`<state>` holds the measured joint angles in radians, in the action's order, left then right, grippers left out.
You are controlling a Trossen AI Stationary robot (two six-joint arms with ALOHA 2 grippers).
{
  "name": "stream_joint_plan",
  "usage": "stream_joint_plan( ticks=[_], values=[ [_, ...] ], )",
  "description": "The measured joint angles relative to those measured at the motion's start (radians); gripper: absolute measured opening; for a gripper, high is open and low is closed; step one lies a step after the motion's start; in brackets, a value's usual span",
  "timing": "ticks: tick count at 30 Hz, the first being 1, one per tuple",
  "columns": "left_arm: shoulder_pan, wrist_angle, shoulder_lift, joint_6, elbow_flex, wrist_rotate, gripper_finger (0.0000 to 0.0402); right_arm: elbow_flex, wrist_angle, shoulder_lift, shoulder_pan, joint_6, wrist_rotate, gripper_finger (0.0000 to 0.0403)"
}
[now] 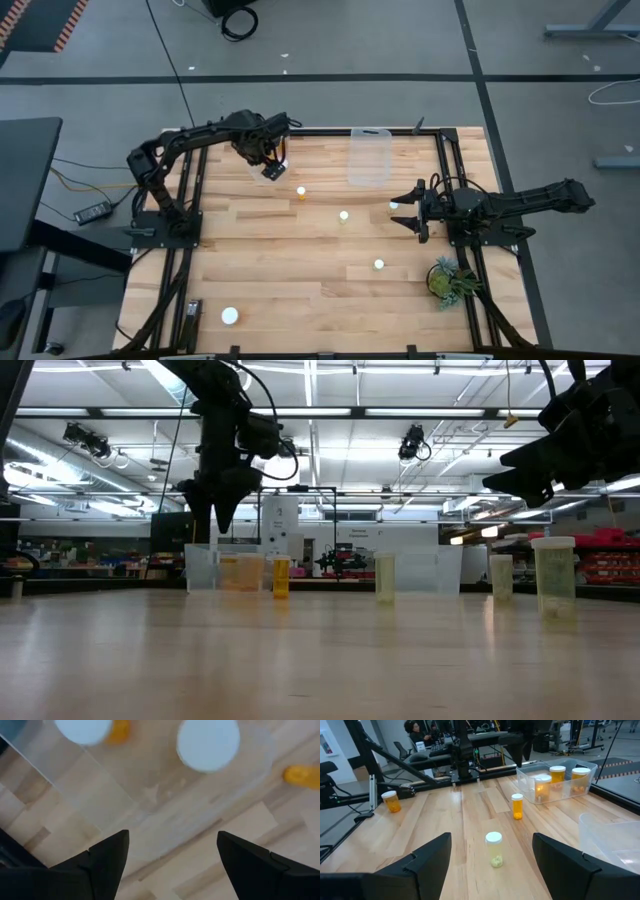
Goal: Pick and place medicine bottles into bin by pill shape (circle, oval)
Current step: Put the large orange pill bottle into the left transparent bin
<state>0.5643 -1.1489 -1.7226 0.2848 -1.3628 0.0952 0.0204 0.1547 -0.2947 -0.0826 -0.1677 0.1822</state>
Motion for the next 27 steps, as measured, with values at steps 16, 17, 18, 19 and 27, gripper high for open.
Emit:
stream_joint_plan(
  ticks=[16,17,18,19,27],
  values=[
    [-0.205,-0.049,0.004,0.046,0.000,-0.003,0.0304,0.000,0.000,0.000,0.000,0.000,0.000,0.0284],
    [-0.224,-0.049,0.004,0.046,0.000,-0.003,0.0304,0.000,0.000,0.000,0.000,0.000,0.000,0.0284],
    [-0.243,-0.049,0.004,0.045,0.000,-0.003,0.0304,0.000,0.000,0.000,0.000,0.000,0.000,0.0284],
    [-0.262,-0.048,0.004,0.045,0.000,-0.003,0.0304,0.000,0.000,0.000,0.000,0.000,0.000,0.0284],
    [-0.426,-0.021,0.004,0.019,0.000,-0.003,0.0302,0.000,0.000,0.000,0.000,0.000,0.000,0.0284]
  ],
)
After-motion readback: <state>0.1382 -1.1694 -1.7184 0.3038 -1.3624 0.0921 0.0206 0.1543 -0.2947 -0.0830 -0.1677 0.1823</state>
